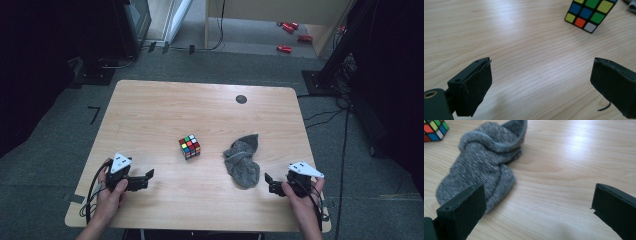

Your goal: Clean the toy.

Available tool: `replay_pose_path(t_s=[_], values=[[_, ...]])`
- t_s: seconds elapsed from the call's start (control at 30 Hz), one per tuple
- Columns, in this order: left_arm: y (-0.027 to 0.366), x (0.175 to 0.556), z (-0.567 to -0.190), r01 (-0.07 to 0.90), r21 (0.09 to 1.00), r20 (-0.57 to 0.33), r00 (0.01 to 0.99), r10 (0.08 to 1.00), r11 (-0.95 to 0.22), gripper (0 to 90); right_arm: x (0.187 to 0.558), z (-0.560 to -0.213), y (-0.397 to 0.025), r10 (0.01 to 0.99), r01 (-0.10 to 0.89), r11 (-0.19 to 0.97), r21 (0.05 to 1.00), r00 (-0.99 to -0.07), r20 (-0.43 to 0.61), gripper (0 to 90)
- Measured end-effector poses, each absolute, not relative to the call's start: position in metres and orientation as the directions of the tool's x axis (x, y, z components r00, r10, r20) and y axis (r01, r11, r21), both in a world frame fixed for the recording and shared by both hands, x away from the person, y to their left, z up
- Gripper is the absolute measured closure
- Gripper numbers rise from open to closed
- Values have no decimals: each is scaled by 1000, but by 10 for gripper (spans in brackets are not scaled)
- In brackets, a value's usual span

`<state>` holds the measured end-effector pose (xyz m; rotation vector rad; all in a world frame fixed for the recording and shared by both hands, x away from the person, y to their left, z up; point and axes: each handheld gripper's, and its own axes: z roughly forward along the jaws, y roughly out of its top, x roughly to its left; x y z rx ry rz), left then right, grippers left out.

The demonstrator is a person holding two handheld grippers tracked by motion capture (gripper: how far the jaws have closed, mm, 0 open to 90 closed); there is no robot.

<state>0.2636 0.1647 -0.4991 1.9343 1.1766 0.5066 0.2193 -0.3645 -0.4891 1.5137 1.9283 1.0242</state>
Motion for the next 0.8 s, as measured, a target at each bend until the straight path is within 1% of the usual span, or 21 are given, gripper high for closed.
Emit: replay_pose_path(t_s=[0.27, 0.33, 0.47, 0.6, 0.7, 0.77, 0.8], values=[[191, 251, -503, 577, 785, -67, 441, 895, -225, 42, 209, -502, -386, 972, 640, 88, 764, -224, 75, 0], [198, 247, -505, 581, 782, -76, 448, 891, -225, 42, 207, -506, -391, 974, 655, 80, 751, -211, 80, 0], [209, 241, -511, 610, 759, -68, 423, 904, -228, 42, 203, -515, -398, 977, 684, 67, 726, -192, 91, 0], [213, 239, -513, 614, 751, -38, 409, 912, -244, 42, 203, -523, -400, 978, 712, 66, 699, -185, 97, 0], [210, 239, -516, 624, 733, -7, 403, 915, -269, 42, 202, -525, -399, 980, 701, 84, 708, -187, 69, 0], [206, 240, -517, 637, 712, 19, 405, 914, -297, 42, 201, -527, -397, 980, 695, 117, 709, -195, 29, 0], [205, 241, -518, 644, 700, 26, 407, 913, -307, 42, 201, -527, -397, 980, 695, 119, 709, -198, 29, 0]])
